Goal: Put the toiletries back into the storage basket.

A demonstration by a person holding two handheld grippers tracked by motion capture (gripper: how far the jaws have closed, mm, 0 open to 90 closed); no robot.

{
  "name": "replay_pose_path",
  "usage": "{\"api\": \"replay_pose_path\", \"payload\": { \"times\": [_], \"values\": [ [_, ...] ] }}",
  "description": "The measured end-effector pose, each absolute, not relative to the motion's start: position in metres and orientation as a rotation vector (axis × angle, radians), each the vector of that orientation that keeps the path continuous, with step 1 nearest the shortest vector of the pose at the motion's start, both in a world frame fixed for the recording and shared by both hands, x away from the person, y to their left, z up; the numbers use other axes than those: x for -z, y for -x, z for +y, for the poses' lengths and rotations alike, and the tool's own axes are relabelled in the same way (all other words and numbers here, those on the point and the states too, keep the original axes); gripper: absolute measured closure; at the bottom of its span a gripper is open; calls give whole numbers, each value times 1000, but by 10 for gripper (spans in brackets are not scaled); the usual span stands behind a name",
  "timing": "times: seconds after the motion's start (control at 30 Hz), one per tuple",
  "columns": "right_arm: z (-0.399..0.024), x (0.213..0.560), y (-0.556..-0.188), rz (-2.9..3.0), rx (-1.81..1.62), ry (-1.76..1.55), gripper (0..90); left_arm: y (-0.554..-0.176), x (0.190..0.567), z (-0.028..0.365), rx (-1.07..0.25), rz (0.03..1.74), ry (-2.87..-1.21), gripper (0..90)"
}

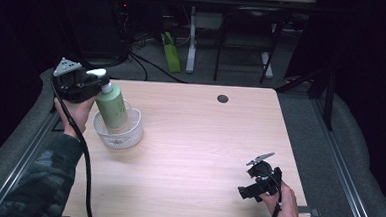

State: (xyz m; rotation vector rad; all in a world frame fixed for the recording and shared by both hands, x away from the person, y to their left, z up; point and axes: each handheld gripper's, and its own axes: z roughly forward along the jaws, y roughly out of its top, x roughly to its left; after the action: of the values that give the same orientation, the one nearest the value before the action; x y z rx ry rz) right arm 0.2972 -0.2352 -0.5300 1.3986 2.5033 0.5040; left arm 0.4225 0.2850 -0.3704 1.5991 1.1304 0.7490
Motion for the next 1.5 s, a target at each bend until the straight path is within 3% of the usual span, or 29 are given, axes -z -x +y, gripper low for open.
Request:
{"api": "replay_pose_path", "payload": {
  "times": [1.0, 1.5],
  "values": [
    [-235, 530, -297, 2501, -504, -1397, 16, -416, 407, 286, -726, 1183, -1596, 679],
    [-235, 529, -297, 2500, -504, -1398, 16, -402, 410, 283, -785, 1144, -1626, 680]
  ]
}}
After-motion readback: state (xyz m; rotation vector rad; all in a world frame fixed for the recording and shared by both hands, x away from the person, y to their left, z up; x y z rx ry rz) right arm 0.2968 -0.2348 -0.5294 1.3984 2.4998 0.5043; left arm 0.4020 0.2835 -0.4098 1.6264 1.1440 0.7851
